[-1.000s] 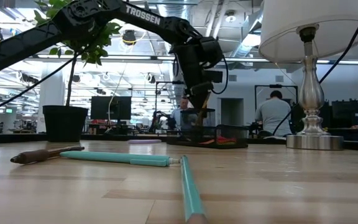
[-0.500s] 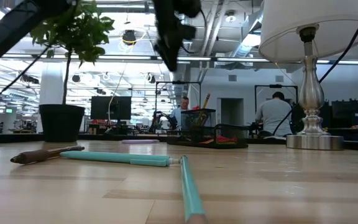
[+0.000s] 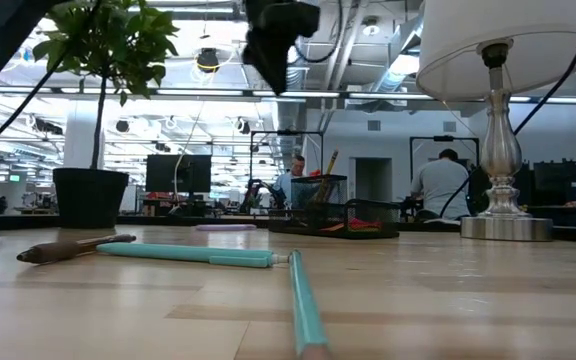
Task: Pick and place office supplies into organizer
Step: Put the purple pen into the desk organizer
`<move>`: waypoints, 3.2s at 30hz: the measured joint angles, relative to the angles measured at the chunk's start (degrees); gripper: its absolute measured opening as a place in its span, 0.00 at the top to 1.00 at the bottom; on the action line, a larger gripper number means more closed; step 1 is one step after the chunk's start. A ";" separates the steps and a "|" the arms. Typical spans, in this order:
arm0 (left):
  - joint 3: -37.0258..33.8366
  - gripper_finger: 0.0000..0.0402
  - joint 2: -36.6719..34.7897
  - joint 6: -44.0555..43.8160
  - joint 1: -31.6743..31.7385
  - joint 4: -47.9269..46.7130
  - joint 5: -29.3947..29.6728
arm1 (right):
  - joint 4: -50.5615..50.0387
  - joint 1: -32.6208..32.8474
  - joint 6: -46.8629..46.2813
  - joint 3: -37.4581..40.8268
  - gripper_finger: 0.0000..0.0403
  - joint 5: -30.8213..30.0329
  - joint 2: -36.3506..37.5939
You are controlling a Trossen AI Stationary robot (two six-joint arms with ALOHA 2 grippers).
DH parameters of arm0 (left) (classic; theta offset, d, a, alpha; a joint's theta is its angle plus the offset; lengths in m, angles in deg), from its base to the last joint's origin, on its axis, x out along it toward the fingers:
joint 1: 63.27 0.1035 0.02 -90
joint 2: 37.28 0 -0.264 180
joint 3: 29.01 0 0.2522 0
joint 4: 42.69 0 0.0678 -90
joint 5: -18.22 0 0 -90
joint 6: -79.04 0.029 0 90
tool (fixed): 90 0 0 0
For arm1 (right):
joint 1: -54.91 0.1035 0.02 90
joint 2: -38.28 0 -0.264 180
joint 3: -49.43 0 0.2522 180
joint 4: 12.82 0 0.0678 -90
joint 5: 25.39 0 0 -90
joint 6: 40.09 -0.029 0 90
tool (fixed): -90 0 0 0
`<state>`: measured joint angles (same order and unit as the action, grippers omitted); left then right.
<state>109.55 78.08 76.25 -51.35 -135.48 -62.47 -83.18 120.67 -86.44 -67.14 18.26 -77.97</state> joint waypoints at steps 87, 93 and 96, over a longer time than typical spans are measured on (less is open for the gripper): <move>-85.58 0.49 -16.51 -9.99 17.69 95.14 7.48 | -18.71 -12.29 -25.20 25.57 0.80 -26.92 9.39; -76.84 0.47 -13.91 -12.68 21.91 76.20 3.35 | -18.03 -12.29 -25.18 25.57 0.80 -26.92 9.39; -73.65 0.49 -12.49 -11.51 23.14 70.81 3.15 | -17.66 -12.29 -25.18 25.57 0.80 -26.95 9.37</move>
<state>35.89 65.59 64.74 -28.21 -64.67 -59.32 -100.84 108.38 -111.62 -41.57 -8.68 -68.61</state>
